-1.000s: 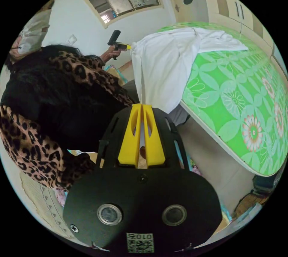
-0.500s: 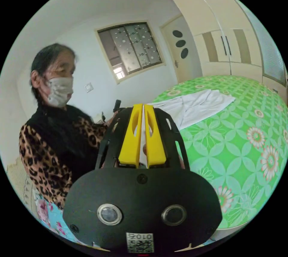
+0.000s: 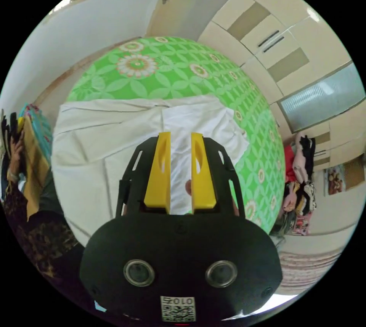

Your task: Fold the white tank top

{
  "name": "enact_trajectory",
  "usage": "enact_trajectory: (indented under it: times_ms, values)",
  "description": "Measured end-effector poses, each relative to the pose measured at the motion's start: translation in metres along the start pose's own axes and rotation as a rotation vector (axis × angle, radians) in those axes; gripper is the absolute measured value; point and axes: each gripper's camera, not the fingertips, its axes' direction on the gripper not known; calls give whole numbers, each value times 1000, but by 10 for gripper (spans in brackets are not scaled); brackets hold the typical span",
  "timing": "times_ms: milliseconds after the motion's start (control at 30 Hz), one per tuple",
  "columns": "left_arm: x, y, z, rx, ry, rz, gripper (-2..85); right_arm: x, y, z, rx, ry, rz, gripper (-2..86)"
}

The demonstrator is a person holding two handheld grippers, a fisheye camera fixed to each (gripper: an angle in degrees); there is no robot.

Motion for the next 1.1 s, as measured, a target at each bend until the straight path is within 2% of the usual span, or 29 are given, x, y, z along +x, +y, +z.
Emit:
enact_trajectory:
  times_ms: [133,333,467,600,667,733,833,933,1100]
  values:
    - [16,4,16,-54,-19,8,-1,-14,-45,25,-21,-176,58,86]
    - [42,-3,45,-105,-28,55,-2,-67,-62,31,-9,-96,15,46]
    - [53,-13,79,-130,-13,58,-2,-50,-41,18,52,-9,111,22]
    - [77,-30,118,-188,-65,100,-2,43,65,7,107,46,399,15]
    - [99,-44,152,-239,-96,164,-2,86,132,20,54,87,551,15]
    - [112,-55,184,-281,-102,198,-2,122,224,53,-18,8,693,15]
    - [131,-74,257,-360,-138,231,-2,126,310,101,-59,-156,789,20]
    - [149,-89,355,-482,-143,266,-2,101,341,151,-96,-297,763,28]
    - [181,-98,520,-653,-201,303,-1,76,381,153,-27,-285,809,43]
